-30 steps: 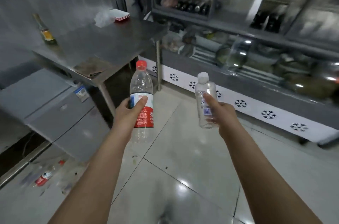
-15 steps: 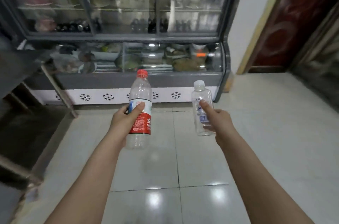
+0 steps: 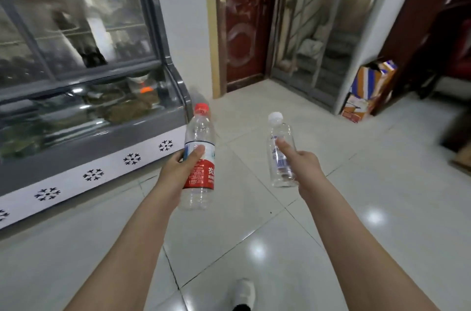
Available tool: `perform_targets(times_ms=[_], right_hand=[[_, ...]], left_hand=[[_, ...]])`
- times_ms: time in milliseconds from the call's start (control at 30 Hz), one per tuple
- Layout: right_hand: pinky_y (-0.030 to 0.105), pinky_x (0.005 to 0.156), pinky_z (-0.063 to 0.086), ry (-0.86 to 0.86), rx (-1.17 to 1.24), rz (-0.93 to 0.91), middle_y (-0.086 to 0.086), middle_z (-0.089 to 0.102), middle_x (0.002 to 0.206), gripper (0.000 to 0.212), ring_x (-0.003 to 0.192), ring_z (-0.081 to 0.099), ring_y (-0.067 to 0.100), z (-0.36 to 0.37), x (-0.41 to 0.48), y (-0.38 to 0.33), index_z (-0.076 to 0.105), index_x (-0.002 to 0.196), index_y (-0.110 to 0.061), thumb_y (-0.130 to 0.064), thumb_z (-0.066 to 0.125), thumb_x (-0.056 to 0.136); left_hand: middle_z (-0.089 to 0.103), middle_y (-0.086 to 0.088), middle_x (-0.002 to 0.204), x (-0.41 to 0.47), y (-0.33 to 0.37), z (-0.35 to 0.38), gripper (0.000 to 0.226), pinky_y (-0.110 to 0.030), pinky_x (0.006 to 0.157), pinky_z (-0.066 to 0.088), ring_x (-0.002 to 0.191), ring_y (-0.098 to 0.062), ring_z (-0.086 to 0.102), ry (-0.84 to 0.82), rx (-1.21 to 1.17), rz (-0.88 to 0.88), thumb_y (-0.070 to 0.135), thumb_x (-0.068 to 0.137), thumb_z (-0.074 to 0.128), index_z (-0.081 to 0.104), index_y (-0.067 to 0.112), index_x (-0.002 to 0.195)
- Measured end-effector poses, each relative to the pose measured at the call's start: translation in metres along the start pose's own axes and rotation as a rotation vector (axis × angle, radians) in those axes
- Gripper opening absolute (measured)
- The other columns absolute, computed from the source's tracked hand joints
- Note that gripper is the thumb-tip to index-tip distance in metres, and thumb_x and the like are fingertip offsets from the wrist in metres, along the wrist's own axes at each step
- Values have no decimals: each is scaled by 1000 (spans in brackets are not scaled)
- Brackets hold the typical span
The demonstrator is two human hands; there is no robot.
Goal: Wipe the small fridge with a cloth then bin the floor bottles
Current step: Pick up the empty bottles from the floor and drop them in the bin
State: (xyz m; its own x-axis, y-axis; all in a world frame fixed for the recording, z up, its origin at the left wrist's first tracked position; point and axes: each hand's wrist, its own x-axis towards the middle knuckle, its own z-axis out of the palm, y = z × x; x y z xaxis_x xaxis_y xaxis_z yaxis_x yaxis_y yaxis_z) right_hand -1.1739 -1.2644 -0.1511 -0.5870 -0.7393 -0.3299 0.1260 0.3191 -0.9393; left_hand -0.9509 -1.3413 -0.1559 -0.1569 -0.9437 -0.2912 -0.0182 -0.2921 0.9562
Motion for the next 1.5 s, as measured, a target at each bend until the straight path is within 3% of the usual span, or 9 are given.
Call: perform_targets(times_ms=[167, 333, 667, 867, 933, 1033, 1133, 1300, 1500], right_hand=[[27, 61, 46, 59, -11, -3, 11, 65, 89, 45, 72, 62, 23, -36, 83, -26, 62, 85, -6, -50, 67, 78], [27, 60, 46, 72, -46, -30, 10, 63, 86, 50, 71, 61, 21, -41, 168, -66, 63, 93, -2, -50, 67, 79], [28, 61, 44, 21, -53, -80, 9, 58, 83, 54, 69, 57, 22, -36, 329, -130, 62, 95, 0, -50, 69, 76], [25, 54, 43, -62, -82, -98, 4, 60, 76, 38, 66, 59, 18, -35, 444, -164, 58, 74, -10, -46, 68, 79], [28, 59, 48, -116, -111, -116, 9, 64, 82, 42, 71, 62, 22, -33, 488, -176, 62, 80, -6, -47, 69, 78], [41, 82, 54, -202, -168, -124, 18, 68, 98, 54, 88, 67, 31, -29, 557, -193, 65, 92, -2, -52, 71, 73], [45, 87, 53, -284, -210, -120, 18, 68, 98, 58, 90, 67, 31, -24, 625, -209, 65, 96, 0, -52, 72, 71], [36, 73, 56, -364, -191, -54, 16, 68, 98, 53, 89, 66, 31, -1, 717, -225, 65, 93, -2, -50, 73, 72], [28, 58, 49, -459, -190, -26, 17, 68, 99, 50, 91, 65, 31, 66, 812, -248, 64, 94, -2, -47, 72, 74]], left_hand=[[68, -7, 85, 73, 11, 77, 23, -28, 56, 52, 68, -21, 66, -68, -12, -15, 34, 83, 67, 59, 18, 97], [69, -10, 94, 154, 33, 127, 43, -35, 65, 55, 75, -26, 68, -58, -53, -41, 40, 79, 69, 57, 15, 112], [67, -12, 105, 294, 80, 216, 50, -48, 78, 56, 85, -30, 68, -41, -81, -14, 42, 78, 69, 52, 18, 119], [66, -11, 105, 376, 93, 272, 50, -50, 79, 55, 85, -31, 68, 19, -113, -16, 41, 79, 69, 51, 20, 120], [67, -11, 102, 407, 98, 291, 45, -50, 79, 55, 84, -31, 68, 58, -132, -9, 40, 79, 69, 53, 20, 116], [68, -13, 101, 454, 107, 318, 43, -50, 75, 56, 83, -32, 69, 127, -182, -27, 42, 78, 70, 54, 23, 112], [68, -11, 98, 496, 118, 342, 40, -38, 64, 56, 77, -28, 69, 211, -204, -26, 38, 81, 68, 53, 22, 114], [67, -12, 100, 555, 132, 366, 42, -36, 65, 56, 76, -27, 68, 307, -188, -50, 38, 82, 67, 52, 18, 116], [68, -10, 93, 655, 150, 360, 36, -33, 62, 55, 71, -24, 68, 414, -206, -57, 35, 82, 68, 53, 19, 111]])
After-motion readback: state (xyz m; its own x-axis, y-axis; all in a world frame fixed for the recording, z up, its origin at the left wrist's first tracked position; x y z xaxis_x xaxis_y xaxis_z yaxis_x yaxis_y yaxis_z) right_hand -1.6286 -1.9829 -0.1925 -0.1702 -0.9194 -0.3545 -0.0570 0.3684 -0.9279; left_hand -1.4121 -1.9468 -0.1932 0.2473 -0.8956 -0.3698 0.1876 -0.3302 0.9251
